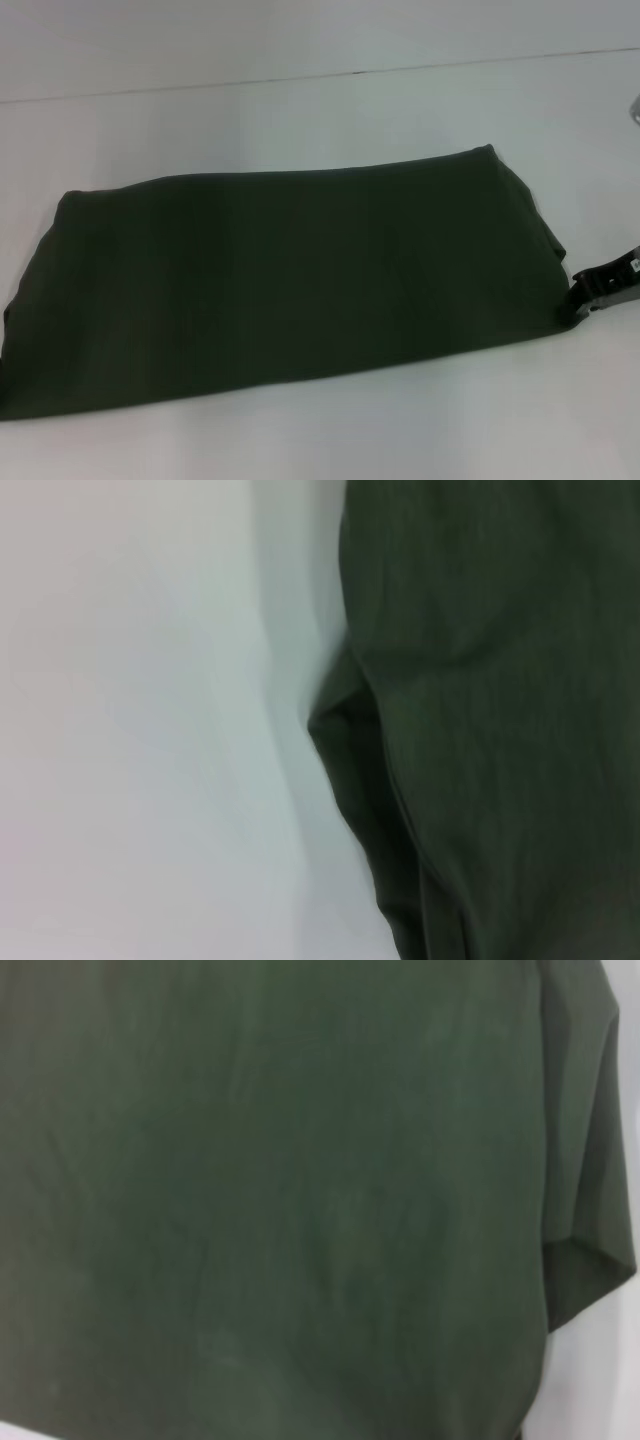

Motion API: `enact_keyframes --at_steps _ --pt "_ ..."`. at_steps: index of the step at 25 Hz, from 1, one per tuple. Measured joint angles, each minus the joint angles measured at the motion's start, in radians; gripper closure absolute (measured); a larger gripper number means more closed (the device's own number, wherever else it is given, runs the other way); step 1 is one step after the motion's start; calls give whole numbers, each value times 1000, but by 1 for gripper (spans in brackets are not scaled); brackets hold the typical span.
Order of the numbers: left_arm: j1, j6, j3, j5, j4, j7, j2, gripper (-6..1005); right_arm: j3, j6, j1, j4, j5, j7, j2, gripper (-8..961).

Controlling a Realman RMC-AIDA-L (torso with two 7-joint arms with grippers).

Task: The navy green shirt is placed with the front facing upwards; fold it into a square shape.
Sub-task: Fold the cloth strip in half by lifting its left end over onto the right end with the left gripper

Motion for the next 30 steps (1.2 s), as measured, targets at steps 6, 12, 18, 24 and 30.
enact_keyframes --at_steps 6,12,18,24,30 --pt "7 -8 39 15 0 0 -41 901 -33 -15 1 -2 -17 14 13 930" --pt "2 -6 44 26 -4 -4 -55 895 -37 -48 -6 -5 -16 9 22 919" --pt "2 -9 48 29 -4 -9 -55 889 -36 -50 -10 -13 -17 11 21 908" --pt "6 -12 51 48 -4 -17 -51 883 -33 -44 -6 -18 -17 13 15 896" --pt "6 -37 51 77 -9 -65 -57 878 -14 -50 6 -10 -11 22 5 885"
